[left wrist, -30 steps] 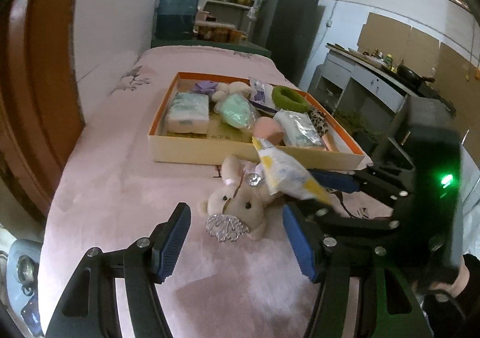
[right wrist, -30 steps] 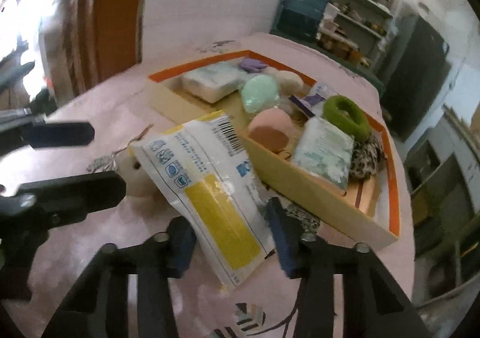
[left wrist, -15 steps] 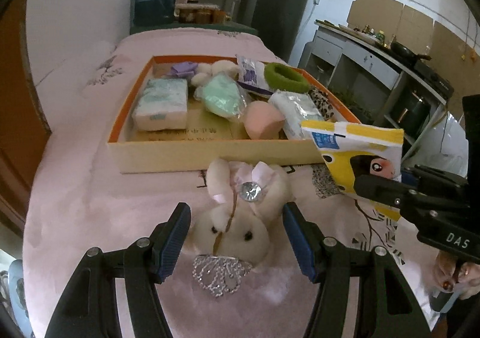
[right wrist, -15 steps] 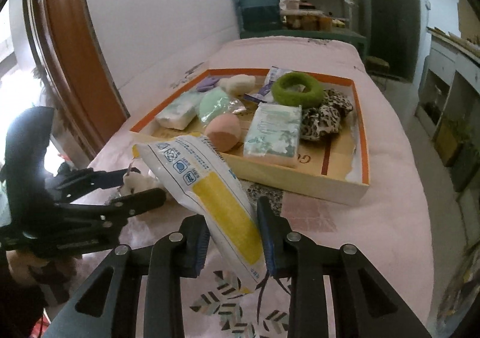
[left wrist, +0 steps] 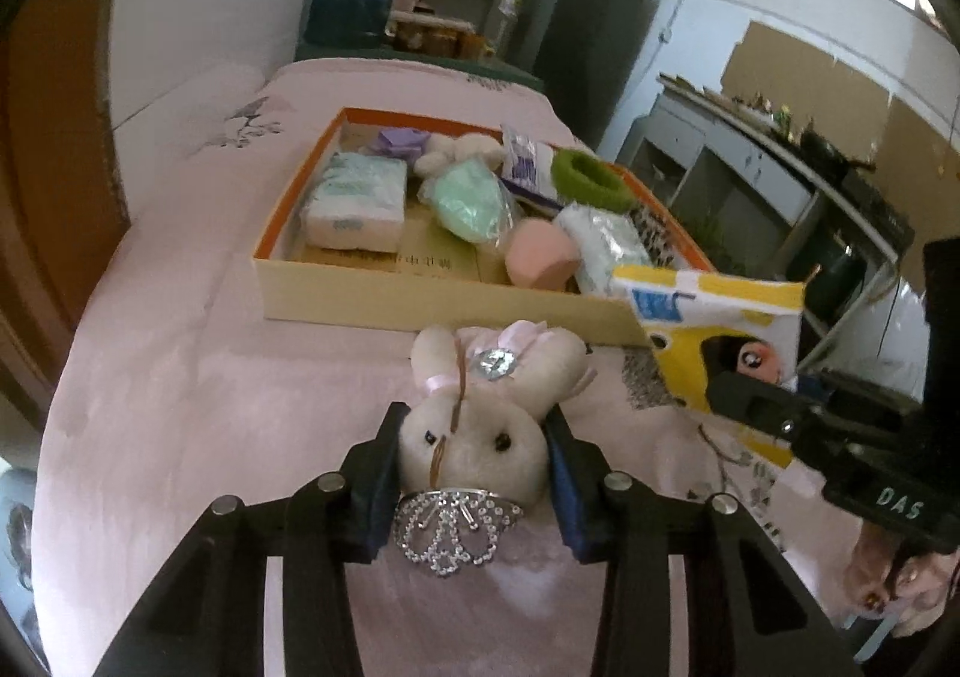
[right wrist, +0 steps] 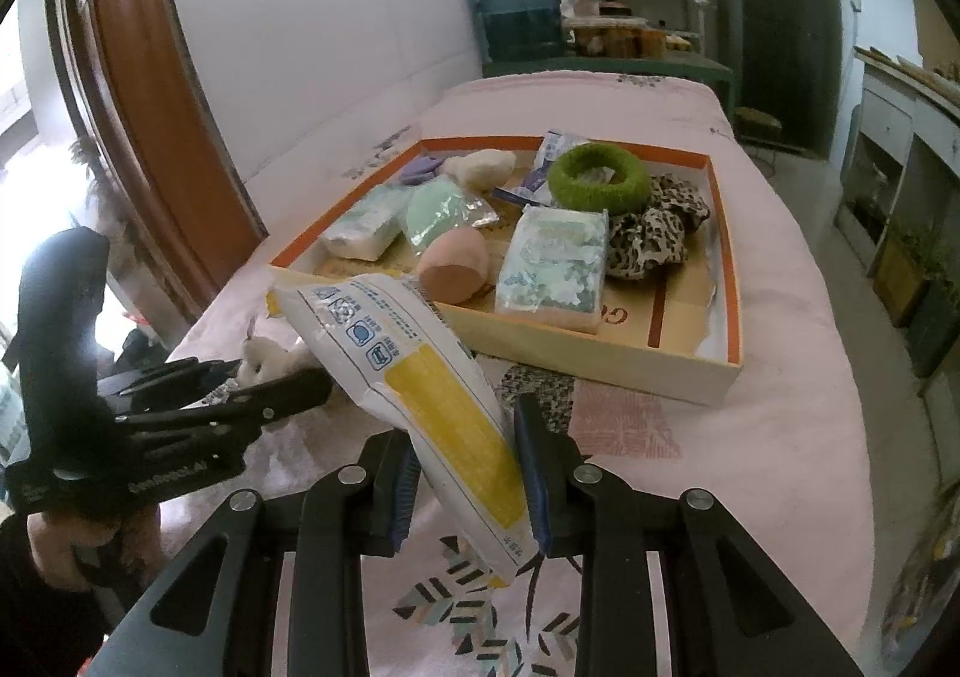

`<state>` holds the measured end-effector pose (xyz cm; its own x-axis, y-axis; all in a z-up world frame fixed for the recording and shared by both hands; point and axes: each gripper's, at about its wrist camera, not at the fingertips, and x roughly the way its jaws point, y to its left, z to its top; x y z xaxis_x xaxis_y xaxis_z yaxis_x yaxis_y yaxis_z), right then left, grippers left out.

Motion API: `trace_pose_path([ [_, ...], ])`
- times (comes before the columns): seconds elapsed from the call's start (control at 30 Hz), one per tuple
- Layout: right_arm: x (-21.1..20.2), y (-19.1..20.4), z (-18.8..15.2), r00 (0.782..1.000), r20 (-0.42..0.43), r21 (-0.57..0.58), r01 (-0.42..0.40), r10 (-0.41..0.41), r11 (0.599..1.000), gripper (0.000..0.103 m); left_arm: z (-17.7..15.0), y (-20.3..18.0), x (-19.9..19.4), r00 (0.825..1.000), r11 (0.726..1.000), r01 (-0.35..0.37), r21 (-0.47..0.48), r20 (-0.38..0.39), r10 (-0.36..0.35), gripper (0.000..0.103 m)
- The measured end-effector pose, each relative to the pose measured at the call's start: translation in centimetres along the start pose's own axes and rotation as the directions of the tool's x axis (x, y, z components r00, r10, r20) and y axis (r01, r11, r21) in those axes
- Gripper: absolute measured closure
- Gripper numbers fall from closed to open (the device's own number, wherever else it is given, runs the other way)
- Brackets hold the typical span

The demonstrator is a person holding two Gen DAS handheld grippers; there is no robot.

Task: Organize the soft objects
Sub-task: 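Carry the bunny plush and wipes pack over the box with both tools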

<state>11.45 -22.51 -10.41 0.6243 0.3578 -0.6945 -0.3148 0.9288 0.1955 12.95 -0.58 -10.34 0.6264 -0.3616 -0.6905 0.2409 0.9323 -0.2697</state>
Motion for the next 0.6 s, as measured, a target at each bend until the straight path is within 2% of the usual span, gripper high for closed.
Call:
trace_pose_path([
  [0.2,-0.6,0.2,0.1,1.0,0.007,0.002,-0.011,0.011,1.0,0.074,0.2,-1.1,-2.1,0.998,1.0,-0.011,0.014,0.056,0.01,0.06],
  [0.27,-0.8,0.3,0.1,1.0,0.011,0.0,-0.018,0.018,1.0,0.081,0.4,-1.4,-2.7,0.997,1.0,-0.012,0.016,0.073,0.011,0.06],
  [0.43,-1.5,0.8,0.3,0.999,0.02,-0.011,-0.032,0.032,0.999,0.089,0.9,-1.7,-3.9,0.994,1.0,-0.017,0.009,0.108,0.016,0.06],
  [0.6,-2.1,0.6,0.5,0.998,0.033,0.001,-0.046,0.046,0.999,0.089,1.3,-1.9,-4.6,0.99,0.999,-0.032,0.007,0.139,0.031,0.06],
])
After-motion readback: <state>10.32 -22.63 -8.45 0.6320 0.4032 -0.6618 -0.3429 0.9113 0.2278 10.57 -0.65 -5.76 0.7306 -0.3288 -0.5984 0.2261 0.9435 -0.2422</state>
